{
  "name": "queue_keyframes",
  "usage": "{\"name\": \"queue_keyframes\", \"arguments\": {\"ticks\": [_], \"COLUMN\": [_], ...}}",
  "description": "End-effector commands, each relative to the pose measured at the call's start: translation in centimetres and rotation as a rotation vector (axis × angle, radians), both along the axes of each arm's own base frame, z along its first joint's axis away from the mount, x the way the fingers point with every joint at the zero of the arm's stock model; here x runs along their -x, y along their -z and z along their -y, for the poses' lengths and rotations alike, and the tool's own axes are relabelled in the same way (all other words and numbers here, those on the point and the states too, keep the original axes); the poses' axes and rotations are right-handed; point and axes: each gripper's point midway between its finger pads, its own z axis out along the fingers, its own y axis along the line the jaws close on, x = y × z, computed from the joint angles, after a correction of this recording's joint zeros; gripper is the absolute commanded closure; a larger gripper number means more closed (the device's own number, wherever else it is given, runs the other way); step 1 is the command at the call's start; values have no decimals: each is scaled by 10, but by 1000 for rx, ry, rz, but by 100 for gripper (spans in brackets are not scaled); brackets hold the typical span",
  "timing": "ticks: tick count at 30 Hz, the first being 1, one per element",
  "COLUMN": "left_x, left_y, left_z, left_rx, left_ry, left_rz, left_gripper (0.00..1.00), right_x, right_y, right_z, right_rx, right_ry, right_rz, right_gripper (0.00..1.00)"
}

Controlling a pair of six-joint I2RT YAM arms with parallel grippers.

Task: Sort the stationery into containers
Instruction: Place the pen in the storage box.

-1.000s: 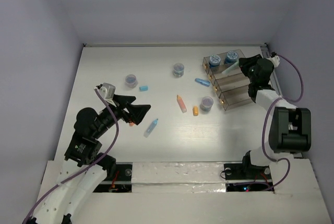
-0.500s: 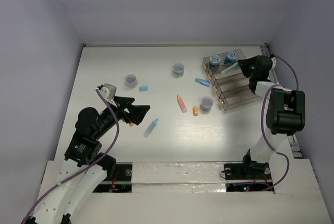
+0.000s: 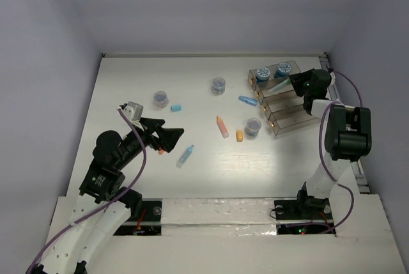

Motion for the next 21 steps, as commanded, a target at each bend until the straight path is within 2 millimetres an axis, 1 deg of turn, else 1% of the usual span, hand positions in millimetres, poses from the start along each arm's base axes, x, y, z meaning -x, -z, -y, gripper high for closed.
{"name": "queue_keyframes", "arguments": {"ticks": [1,2,3,4,5,6,8,9,10,11,12,13,14,15,16,17,18,19,20,21], "left_x": [-3,-3,-3,-3,-3,-3,-4,-4,-4,-6,-6,-7,-7,-8,-9,-11,-12,-13,-15,-16], "left_y": [-14,-14,-13,-13,-12,-12,-13,-12,-13,-12,-13,-13,-13,-12,-13,-13,-13,-14,-14,-14], "left_z": [0,0,0,1,0,1,1,1,1,0,0,0,1,0,0,0,0,-1,-2,-2], "left_rx": [10,12,9,10,8,9,11,10,12,12,14,13,10,9,6,6,1,-3,-6,-8], "left_ry": [-3,-1,-1,0,-1,-1,-1,-1,-1,-9,-9,-9,-7,-10,-12,-16,-19,-25,-34,-37], "left_rz": [46,45,43,41,40,39,40,38,38,36,35,34,33,32,34,32,34,36,32,30], "left_gripper": [1,1,1,1,1,1,1,1,1,1,1,1,1,1,1,1,1,1,1,1], "right_x": [-9,-9,-8,-9,-7,-7,-4,0,3,6,11,16,20,25,34,40,45,54,63,69], "right_y": [-33,-36,-40,-47,-57,-63,-75,-87,-93,-99,-114,-116,-119,-121,-122,-121,-120,-113,-111,-108], "right_z": [-1,-1,-2,-2,-2,-2,-3,-5,-9,-16,-24,-36,-55,-68,-86,-111,-124,-138,-163,-176], "right_rx": [14,24,29,37,53,64,88,100,108,144,171,189,240,260,267,303,322,334,365,379], "right_ry": [-20,-23,-28,-31,-35,-41,-55,-64,-88,-123,-150,-192,-253,-298,-373,-452,-496,-542,-612,-655], "right_rz": [103,110,114,124,141,150,164,186,197,207,234,227,233,235,229,228,220,192,195,185], "right_gripper": [53,43,39,37,30,28,26,26,26,29,31,32,34,37,40,43,45,48,52,53]}}
